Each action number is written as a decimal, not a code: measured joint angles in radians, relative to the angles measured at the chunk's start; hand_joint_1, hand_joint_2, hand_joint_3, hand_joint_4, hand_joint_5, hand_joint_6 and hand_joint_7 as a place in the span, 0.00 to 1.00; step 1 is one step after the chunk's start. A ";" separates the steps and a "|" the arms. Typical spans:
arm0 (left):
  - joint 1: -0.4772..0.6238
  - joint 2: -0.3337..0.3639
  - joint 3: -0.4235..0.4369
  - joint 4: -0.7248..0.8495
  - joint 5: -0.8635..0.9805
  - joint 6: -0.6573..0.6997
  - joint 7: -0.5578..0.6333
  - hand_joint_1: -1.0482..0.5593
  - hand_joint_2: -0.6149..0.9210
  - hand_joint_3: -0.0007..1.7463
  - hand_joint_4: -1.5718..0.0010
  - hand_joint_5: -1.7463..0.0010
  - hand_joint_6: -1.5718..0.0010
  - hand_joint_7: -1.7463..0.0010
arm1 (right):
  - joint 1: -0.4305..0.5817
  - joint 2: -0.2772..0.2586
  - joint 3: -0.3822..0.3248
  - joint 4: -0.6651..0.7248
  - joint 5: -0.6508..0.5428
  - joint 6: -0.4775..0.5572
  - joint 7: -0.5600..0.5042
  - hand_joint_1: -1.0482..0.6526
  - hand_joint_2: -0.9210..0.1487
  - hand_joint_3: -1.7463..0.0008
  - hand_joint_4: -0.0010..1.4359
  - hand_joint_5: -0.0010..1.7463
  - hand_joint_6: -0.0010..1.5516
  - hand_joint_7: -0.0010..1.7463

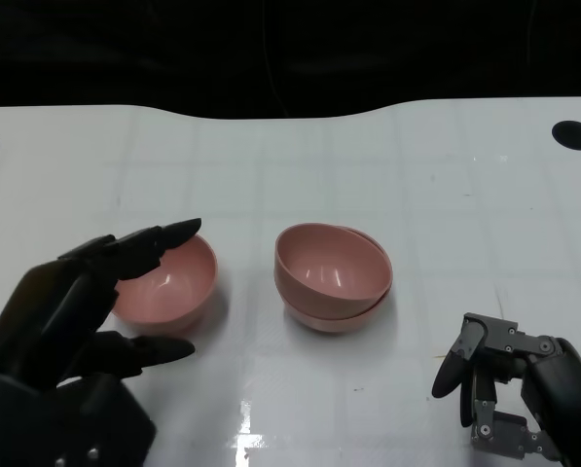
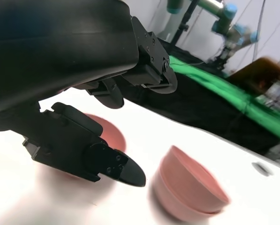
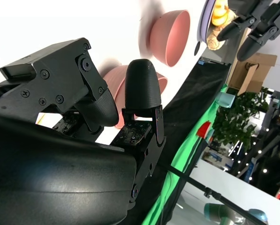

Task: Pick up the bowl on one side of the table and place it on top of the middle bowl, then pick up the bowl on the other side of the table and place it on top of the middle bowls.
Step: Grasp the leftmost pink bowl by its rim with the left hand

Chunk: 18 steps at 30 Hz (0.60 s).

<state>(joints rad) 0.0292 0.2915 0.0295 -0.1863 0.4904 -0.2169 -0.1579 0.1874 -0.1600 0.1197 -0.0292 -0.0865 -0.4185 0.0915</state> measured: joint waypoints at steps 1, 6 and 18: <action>-0.008 0.007 -0.010 -0.004 0.034 0.021 0.002 0.35 0.98 0.00 0.79 0.71 0.73 1.00 | 0.000 0.001 0.000 -0.001 0.000 0.006 0.001 0.60 0.63 0.07 0.64 1.00 0.53 0.85; -0.071 0.049 -0.086 0.013 0.190 0.116 0.002 0.35 0.98 0.00 0.75 0.75 0.72 0.99 | 0.000 0.005 -0.001 -0.007 0.000 0.014 0.009 0.61 0.63 0.07 0.64 1.00 0.53 0.84; -0.199 0.102 -0.278 0.175 0.426 0.291 -0.045 0.32 1.00 0.01 0.70 0.82 0.72 1.00 | -0.003 0.016 -0.004 -0.014 -0.004 0.017 0.013 0.61 0.63 0.07 0.64 1.00 0.53 0.84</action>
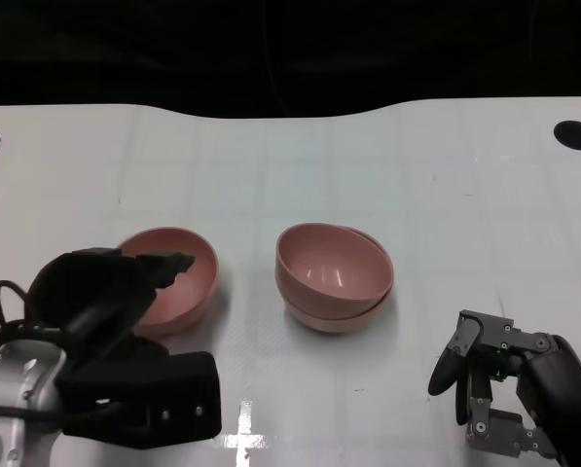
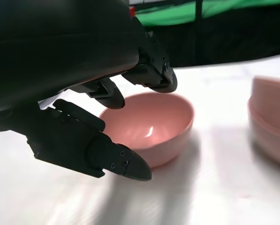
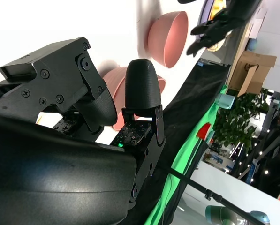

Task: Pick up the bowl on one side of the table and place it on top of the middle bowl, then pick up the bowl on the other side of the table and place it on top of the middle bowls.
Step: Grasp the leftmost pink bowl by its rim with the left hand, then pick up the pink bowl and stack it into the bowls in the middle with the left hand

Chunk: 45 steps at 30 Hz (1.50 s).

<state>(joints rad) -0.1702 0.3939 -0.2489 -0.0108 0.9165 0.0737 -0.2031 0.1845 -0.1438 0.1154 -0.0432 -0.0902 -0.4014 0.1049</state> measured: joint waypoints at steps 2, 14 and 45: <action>-0.024 0.000 -0.028 0.037 0.021 0.027 -0.011 0.32 1.00 0.01 0.68 0.85 0.72 1.00 | 0.000 0.000 0.000 0.000 -0.007 0.000 0.000 0.61 0.64 0.07 0.64 1.00 0.53 0.84; -0.183 -0.003 -0.135 0.403 -0.011 -0.063 0.118 0.48 1.00 0.09 0.45 0.12 0.26 0.89 | 0.002 0.005 -0.002 -0.009 -0.014 0.012 0.000 0.61 0.64 0.07 0.64 1.00 0.53 0.83; -0.302 0.035 -0.137 0.276 -0.067 -0.286 0.325 0.49 0.75 0.58 0.46 0.00 0.51 0.16 | 0.002 0.009 -0.001 -0.008 -0.020 0.009 -0.002 0.61 0.64 0.07 0.63 1.00 0.54 0.81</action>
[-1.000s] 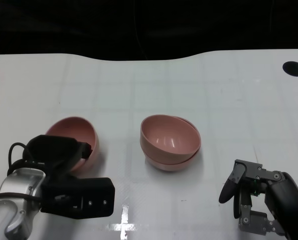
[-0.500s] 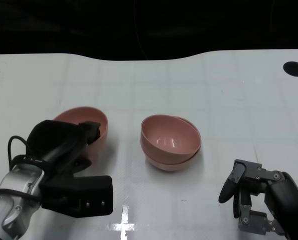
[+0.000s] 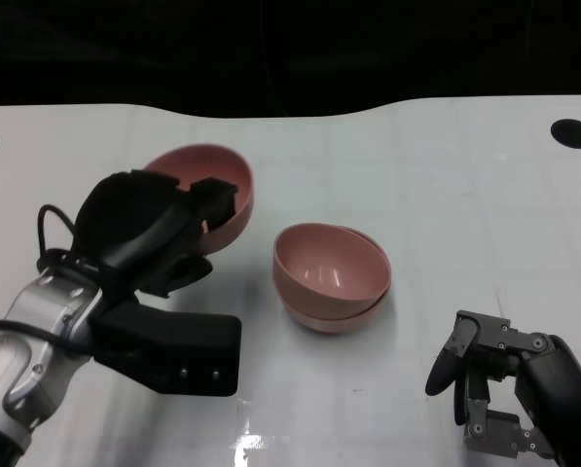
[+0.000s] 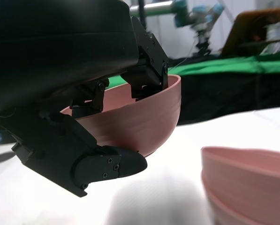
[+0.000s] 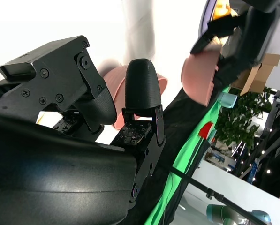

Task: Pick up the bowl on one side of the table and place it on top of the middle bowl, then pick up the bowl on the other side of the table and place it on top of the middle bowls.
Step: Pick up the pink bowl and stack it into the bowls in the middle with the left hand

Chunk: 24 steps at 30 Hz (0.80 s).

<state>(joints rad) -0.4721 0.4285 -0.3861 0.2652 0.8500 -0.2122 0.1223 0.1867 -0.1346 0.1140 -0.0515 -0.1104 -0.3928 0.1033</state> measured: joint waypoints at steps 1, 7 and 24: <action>-0.015 -0.001 -0.001 0.001 -0.004 -0.015 0.000 0.49 0.74 0.57 0.45 0.00 0.51 0.18 | 0.000 0.000 0.000 0.000 -0.003 0.000 -0.001 0.61 0.64 0.07 0.63 1.00 0.54 0.81; -0.071 -0.045 -0.024 0.021 -0.025 -0.078 0.000 0.47 0.77 0.56 0.45 0.00 0.48 0.19 | 0.000 0.001 0.001 0.000 -0.017 0.000 -0.002 0.61 0.65 0.07 0.63 1.00 0.54 0.81; -0.148 -0.124 -0.121 0.115 -0.016 -0.139 -0.045 0.49 0.75 0.46 0.45 0.00 0.49 0.18 | 0.011 0.005 0.001 0.000 -0.029 -0.004 -0.004 0.60 0.65 0.08 0.64 1.00 0.54 0.81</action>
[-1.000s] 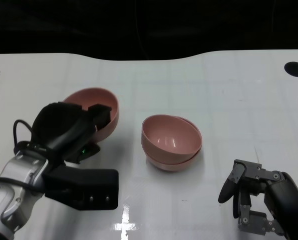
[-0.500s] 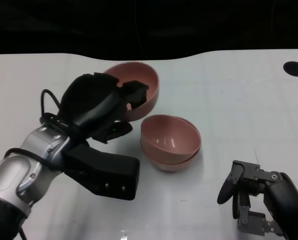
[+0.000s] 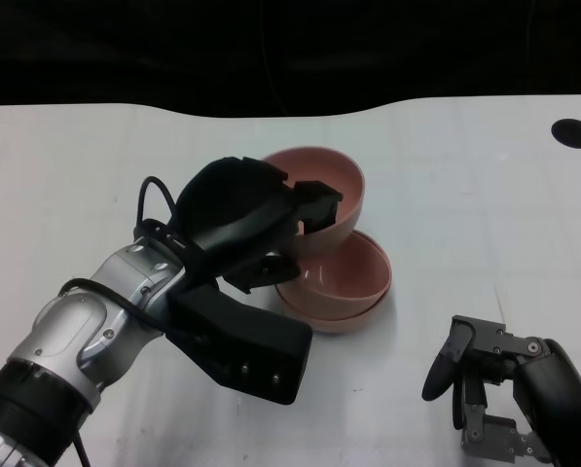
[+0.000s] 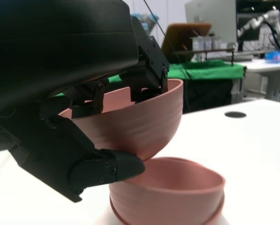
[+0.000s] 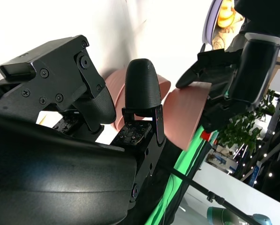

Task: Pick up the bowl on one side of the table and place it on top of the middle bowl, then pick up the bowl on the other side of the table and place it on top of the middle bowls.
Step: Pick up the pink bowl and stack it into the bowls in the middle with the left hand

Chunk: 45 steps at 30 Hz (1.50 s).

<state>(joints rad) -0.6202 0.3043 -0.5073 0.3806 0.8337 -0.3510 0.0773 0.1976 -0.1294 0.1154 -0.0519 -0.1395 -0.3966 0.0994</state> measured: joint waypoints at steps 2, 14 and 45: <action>0.000 -0.001 -0.005 0.004 0.000 -0.003 -0.009 0.49 0.75 0.46 0.45 0.00 0.48 0.19 | 0.004 0.000 0.000 0.000 0.001 0.000 0.000 0.59 0.65 0.08 0.63 1.00 0.55 0.81; -0.033 -0.044 -0.044 0.071 0.000 -0.018 -0.046 0.49 0.83 0.31 0.45 0.00 0.39 0.52 | 0.006 0.000 0.000 0.002 0.000 -0.017 0.000 0.59 0.66 0.06 0.64 1.00 0.54 0.81; 0.055 0.005 0.011 -0.151 -0.055 0.110 -0.215 0.17 1.00 0.29 1.00 0.78 0.90 1.00 | -0.001 0.002 0.000 0.003 -0.001 -0.006 0.000 0.61 0.65 0.07 0.63 1.00 0.54 0.81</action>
<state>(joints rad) -0.5651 0.3092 -0.4963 0.2298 0.7783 -0.2406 -0.1380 0.1970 -0.1276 0.1154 -0.0489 -0.1403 -0.4021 0.0998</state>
